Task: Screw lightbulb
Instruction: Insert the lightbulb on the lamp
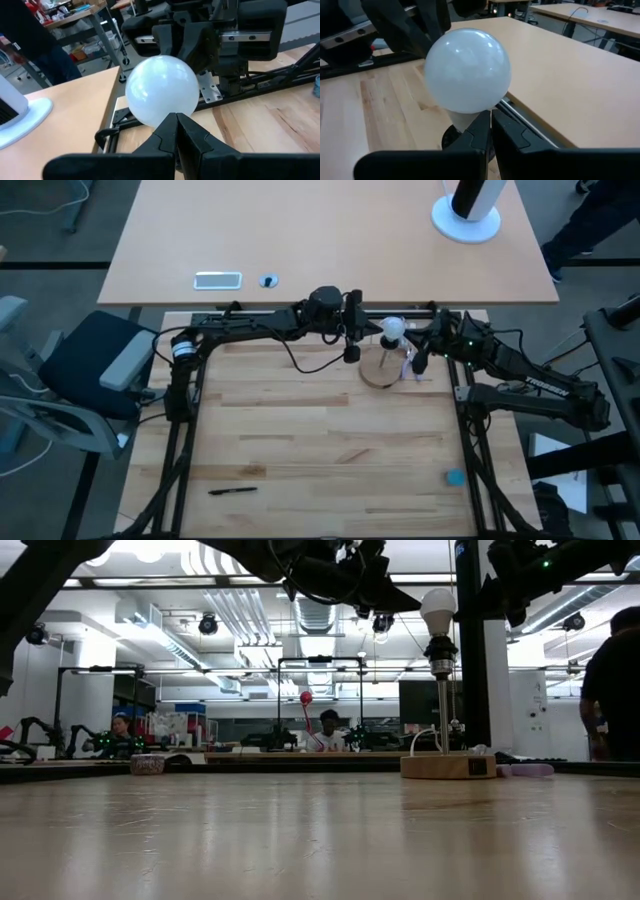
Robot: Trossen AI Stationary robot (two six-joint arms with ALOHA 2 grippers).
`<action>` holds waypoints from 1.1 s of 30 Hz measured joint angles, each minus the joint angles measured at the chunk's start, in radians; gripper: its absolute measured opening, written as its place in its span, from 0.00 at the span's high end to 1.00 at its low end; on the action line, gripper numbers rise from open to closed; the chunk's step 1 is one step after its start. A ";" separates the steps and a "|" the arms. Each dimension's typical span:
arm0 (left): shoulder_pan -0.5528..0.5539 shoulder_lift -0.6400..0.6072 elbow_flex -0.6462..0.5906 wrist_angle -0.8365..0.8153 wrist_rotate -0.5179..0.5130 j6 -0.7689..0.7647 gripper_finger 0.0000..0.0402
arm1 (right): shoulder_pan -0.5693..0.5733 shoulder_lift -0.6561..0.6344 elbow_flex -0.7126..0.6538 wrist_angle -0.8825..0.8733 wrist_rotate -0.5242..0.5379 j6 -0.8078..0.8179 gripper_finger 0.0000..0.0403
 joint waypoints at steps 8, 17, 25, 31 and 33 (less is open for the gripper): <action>0.003 0.003 0.000 -0.011 -0.007 -0.001 1.00 | 0.000 -0.002 0.000 -0.011 -0.006 0.026 0.97; 0.003 -0.020 0.000 -0.088 -0.007 -0.008 1.00 | 0.000 -0.016 0.000 -0.029 0.099 0.010 0.97; 0.002 -0.026 0.004 -0.034 0.027 -0.007 1.00 | 0.000 -0.007 0.025 0.003 0.099 -0.048 0.97; 0.002 -0.014 0.005 0.007 0.028 -0.006 1.00 | 0.000 -0.006 0.031 -0.001 0.064 -0.052 0.97; 0.002 -0.003 0.005 0.016 0.028 -0.007 1.00 | 0.000 -0.006 0.031 -0.002 0.064 -0.049 0.97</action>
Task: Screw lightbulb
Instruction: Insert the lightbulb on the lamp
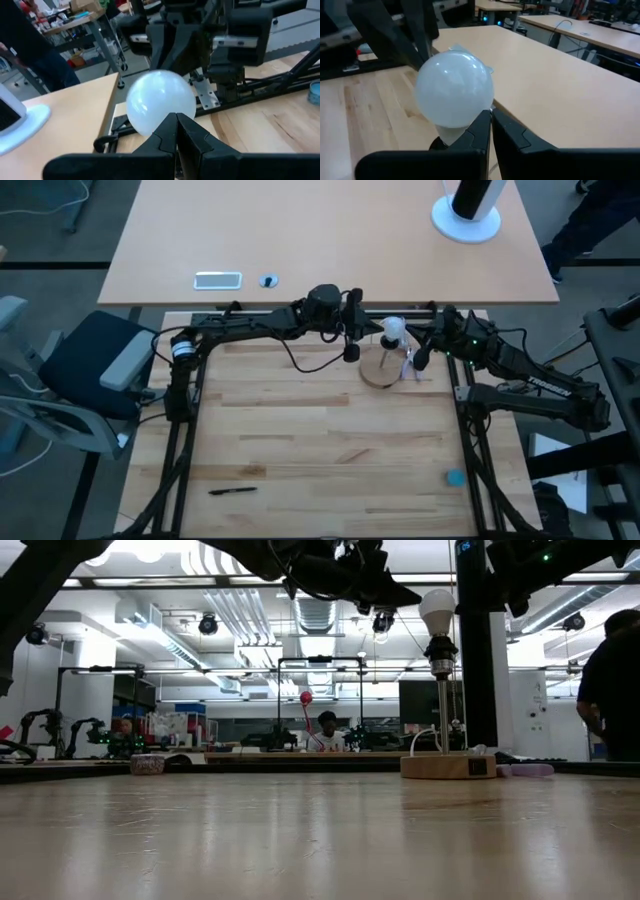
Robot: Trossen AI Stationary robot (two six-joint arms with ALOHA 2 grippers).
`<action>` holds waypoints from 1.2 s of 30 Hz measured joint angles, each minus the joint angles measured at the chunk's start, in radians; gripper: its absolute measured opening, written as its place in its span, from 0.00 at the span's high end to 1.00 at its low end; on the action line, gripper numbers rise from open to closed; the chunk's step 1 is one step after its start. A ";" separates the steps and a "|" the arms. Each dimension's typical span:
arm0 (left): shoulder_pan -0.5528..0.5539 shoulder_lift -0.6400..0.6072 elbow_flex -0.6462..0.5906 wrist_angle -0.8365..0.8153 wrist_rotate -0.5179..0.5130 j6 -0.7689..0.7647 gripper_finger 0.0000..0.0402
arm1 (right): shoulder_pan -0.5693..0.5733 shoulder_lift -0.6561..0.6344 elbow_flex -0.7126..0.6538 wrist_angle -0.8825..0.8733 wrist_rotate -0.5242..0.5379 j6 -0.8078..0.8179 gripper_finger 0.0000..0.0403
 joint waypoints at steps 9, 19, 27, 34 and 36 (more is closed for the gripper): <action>0.001 0.004 0.000 0.027 -0.001 -0.008 1.00 | 0.000 0.000 0.000 -0.005 0.000 0.001 0.97; 0.001 0.008 0.000 0.042 -0.007 -0.007 1.00 | 0.000 0.000 0.000 -0.007 0.000 0.002 0.97; 0.001 0.008 0.000 0.046 -0.008 -0.016 1.00 | -0.001 0.000 0.000 -0.008 -0.032 0.001 0.97; 0.003 0.008 -0.001 0.045 -0.038 -0.016 1.00 | -0.001 0.000 0.000 -0.009 -0.048 0.005 0.97; 0.003 0.008 -0.003 0.045 -0.038 -0.016 1.00 | -0.001 0.000 0.000 -0.012 -0.050 0.008 0.97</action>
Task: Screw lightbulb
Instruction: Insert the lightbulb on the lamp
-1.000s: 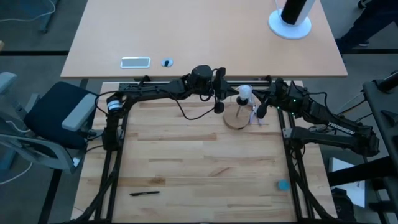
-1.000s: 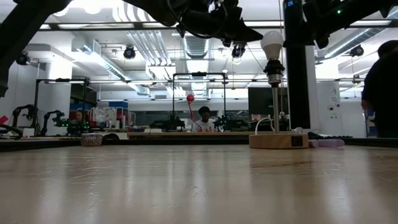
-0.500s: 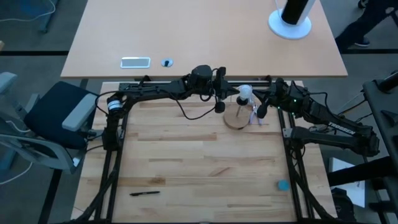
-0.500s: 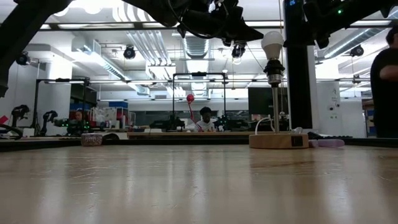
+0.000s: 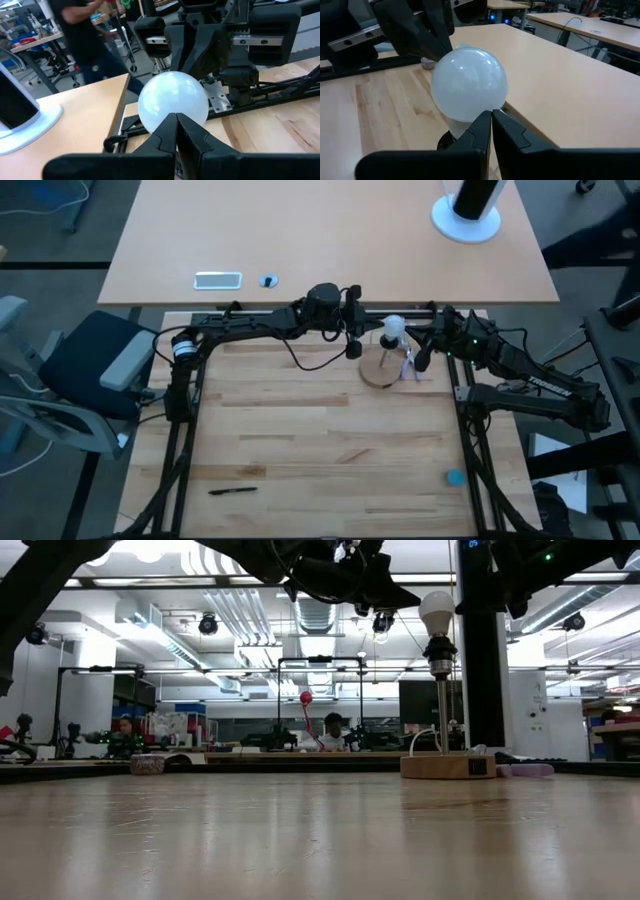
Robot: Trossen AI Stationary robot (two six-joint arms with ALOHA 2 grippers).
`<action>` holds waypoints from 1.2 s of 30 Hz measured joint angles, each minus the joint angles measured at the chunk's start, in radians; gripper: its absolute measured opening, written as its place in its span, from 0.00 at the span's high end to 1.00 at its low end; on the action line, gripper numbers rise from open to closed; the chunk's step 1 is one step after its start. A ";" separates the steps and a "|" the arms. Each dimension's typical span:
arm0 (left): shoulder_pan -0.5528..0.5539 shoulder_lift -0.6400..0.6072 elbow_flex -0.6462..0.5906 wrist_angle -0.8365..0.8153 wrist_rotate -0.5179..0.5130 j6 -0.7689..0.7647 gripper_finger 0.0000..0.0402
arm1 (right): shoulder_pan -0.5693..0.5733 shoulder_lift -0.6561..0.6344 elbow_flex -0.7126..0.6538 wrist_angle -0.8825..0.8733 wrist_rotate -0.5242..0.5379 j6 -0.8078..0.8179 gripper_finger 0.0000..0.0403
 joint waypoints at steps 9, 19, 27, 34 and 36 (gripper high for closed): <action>0.003 0.004 -0.001 0.004 0.000 0.000 1.00 | 0.001 -0.001 0.002 -0.031 -0.028 0.026 0.97; 0.005 -0.002 -0.002 -0.040 0.002 -0.022 1.00 | 0.001 -0.019 0.002 -0.063 0.004 0.053 0.97; -0.001 -0.029 0.003 -0.118 0.025 -0.026 1.00 | 0.001 -0.025 0.001 -0.054 0.083 0.011 0.97; -0.010 -0.024 0.004 -0.056 0.038 -0.026 1.00 | 0.001 -0.021 0.001 -0.003 0.079 -0.038 0.97; -0.010 -0.023 0.004 -0.052 0.038 -0.019 1.00 | 0.001 -0.014 0.001 -0.007 0.078 -0.034 0.97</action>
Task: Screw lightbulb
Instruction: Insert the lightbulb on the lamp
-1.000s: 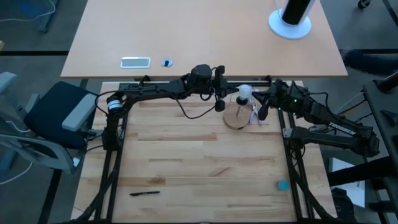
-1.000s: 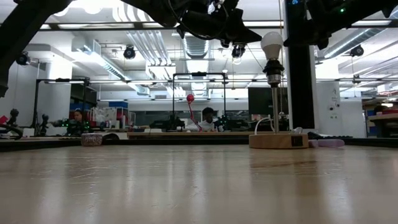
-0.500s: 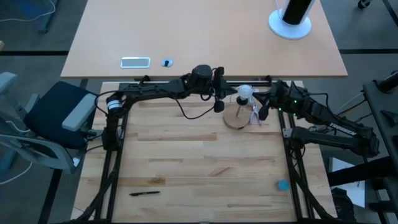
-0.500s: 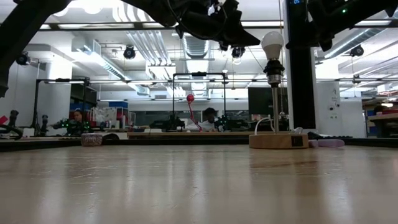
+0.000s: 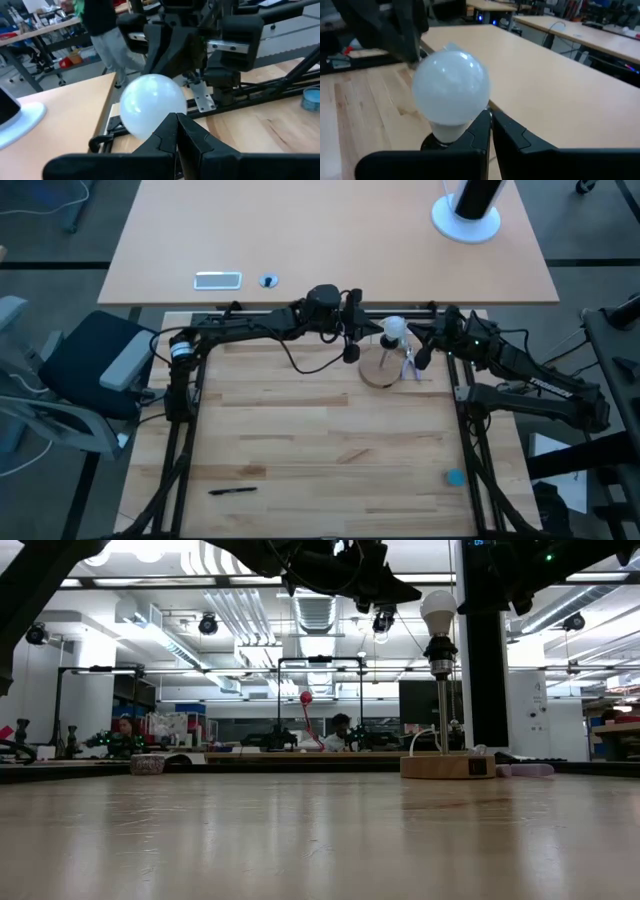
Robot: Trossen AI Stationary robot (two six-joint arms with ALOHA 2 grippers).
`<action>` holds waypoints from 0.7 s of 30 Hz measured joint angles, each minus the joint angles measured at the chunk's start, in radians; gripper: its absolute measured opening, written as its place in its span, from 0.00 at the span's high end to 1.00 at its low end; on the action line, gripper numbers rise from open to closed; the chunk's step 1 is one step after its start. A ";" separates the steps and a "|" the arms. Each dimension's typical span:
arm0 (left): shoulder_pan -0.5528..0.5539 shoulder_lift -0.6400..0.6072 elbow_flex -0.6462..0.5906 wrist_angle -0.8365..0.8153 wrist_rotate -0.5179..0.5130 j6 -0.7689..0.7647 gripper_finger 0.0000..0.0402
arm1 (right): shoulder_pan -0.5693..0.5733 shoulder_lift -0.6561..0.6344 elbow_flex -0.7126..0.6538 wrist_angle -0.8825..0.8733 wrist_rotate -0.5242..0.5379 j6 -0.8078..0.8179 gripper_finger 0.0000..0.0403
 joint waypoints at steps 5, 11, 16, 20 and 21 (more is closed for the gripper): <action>0.002 0.007 0.000 0.001 -0.006 -0.004 1.00 | 0.000 0.004 0.000 -0.001 -0.044 -0.004 0.97; 0.002 0.021 0.001 0.009 -0.007 -0.007 1.00 | 0.000 0.007 0.000 0.000 -0.045 -0.003 0.97; 0.003 0.032 0.001 0.025 -0.008 -0.010 1.00 | 0.000 0.008 0.000 -0.004 -0.049 0.000 0.97; 0.004 0.032 0.001 0.026 -0.008 -0.010 1.00 | -0.001 0.008 0.000 -0.004 -0.066 0.001 0.97; 0.004 0.032 0.001 0.026 -0.008 -0.010 1.00 | -0.001 0.008 0.000 -0.004 -0.069 0.001 0.97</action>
